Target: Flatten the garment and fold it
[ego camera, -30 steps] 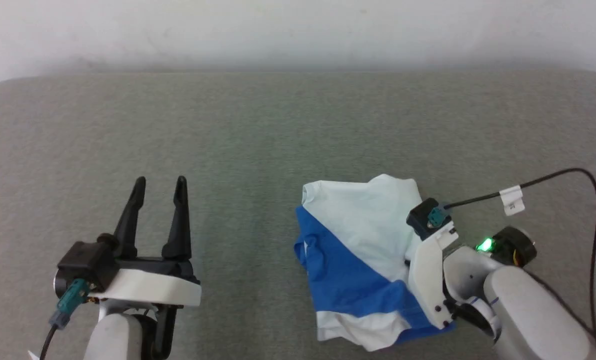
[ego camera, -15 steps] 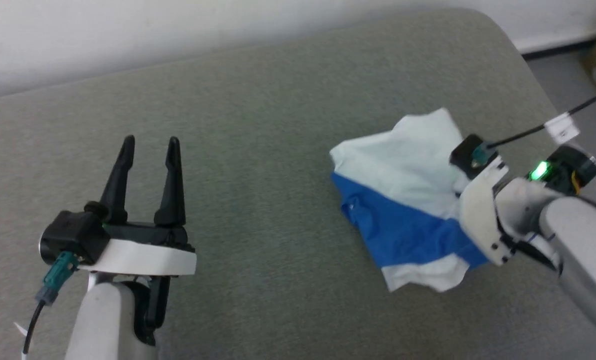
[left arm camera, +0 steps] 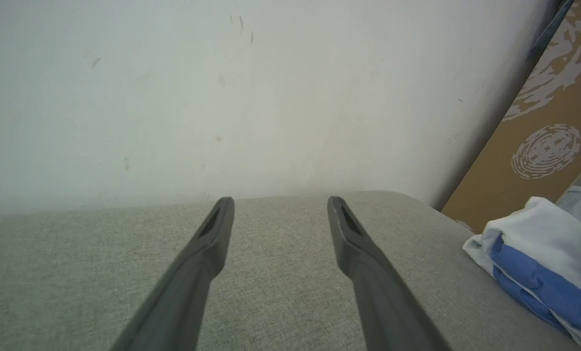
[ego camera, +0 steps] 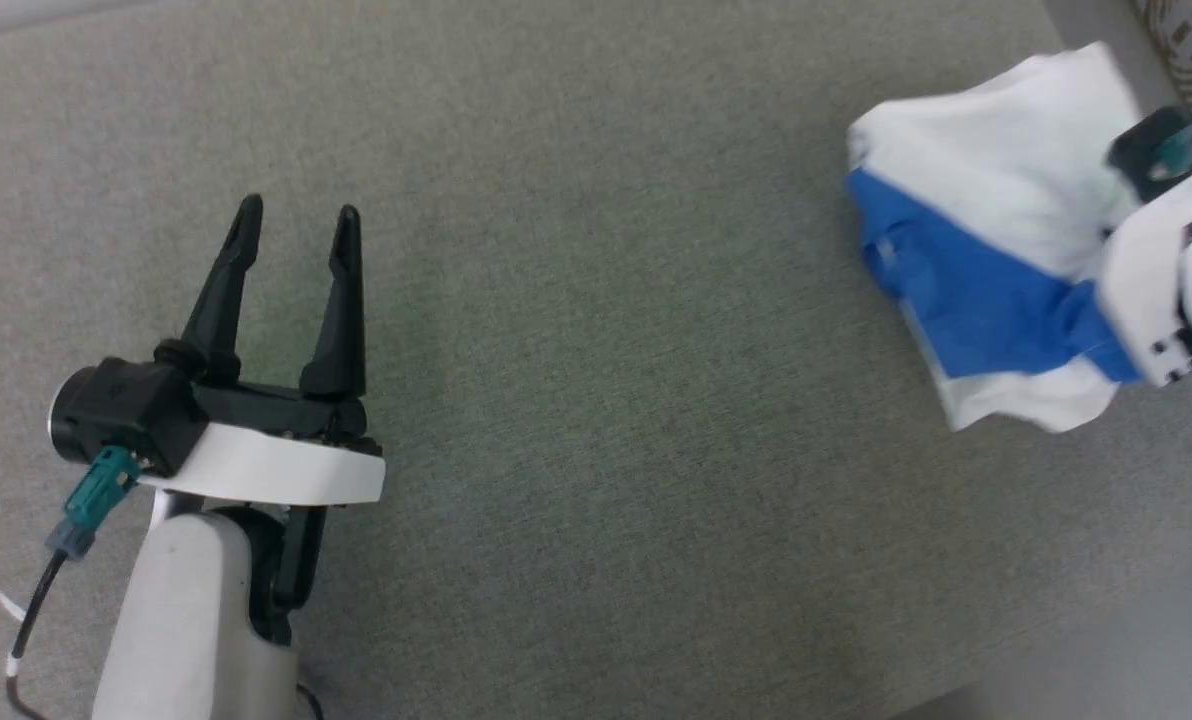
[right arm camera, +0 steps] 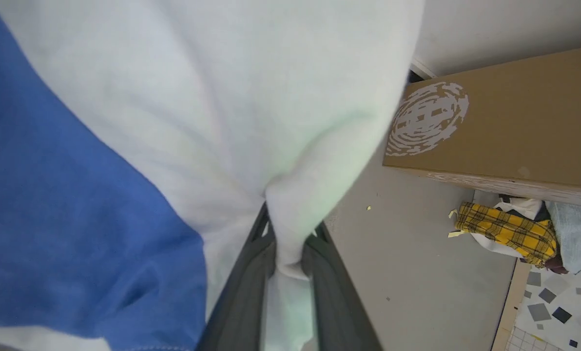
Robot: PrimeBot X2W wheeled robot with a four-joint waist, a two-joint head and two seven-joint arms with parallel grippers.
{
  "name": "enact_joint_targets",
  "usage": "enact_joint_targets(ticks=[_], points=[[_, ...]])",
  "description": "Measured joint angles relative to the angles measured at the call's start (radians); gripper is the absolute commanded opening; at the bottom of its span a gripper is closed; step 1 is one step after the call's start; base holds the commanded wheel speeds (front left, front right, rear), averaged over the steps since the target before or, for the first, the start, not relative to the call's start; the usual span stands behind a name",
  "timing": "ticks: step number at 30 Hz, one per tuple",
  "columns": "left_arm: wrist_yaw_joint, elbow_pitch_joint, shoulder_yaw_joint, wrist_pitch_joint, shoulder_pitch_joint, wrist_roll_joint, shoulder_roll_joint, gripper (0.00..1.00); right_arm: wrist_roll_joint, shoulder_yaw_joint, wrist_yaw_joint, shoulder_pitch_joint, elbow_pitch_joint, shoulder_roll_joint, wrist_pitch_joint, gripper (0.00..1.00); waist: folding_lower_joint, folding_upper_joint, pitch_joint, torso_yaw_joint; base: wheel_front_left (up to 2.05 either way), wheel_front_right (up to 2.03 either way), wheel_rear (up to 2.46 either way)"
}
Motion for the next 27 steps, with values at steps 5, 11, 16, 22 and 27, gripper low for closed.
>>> enact_joint_targets(ticks=[5,11,16,22,27], points=[[0.0,-0.01,-0.003,0.009,0.0,0.0,0.013,1.0,-0.02,-0.047,0.0,-0.021,0.081,-0.009,-0.035,0.0,0.0,0.0,0.031,0.02,0.0,0.0,0.0],[0.0,-0.022,-0.013,0.016,-0.004,0.0,0.022,1.0,-0.041,-0.141,0.0,-0.038,0.199,0.007,-0.07,0.0,-0.0002,0.0,0.055,0.067,0.0,0.0,0.0],[0.0,-0.021,-0.021,0.017,-0.012,0.0,0.027,1.0,-0.099,-0.215,0.0,-0.053,0.279,0.047,-0.08,1.0,-0.0001,0.0,0.069,0.091,0.0,0.0,0.0],[0.0,0.0,-0.027,0.011,-0.01,-0.002,0.023,1.0,-0.146,-0.274,0.0,-0.073,0.314,0.084,-0.104,1.0,-0.0002,0.0,0.036,0.094,0.0,0.0,0.0],[0.006,0.035,-0.018,-0.014,0.012,-0.018,0.013,1.0,-0.14,-0.3,0.0,-0.083,0.265,0.102,-0.174,1.0,-0.0003,0.0,-0.025,0.092,0.0,0.0,0.0]])
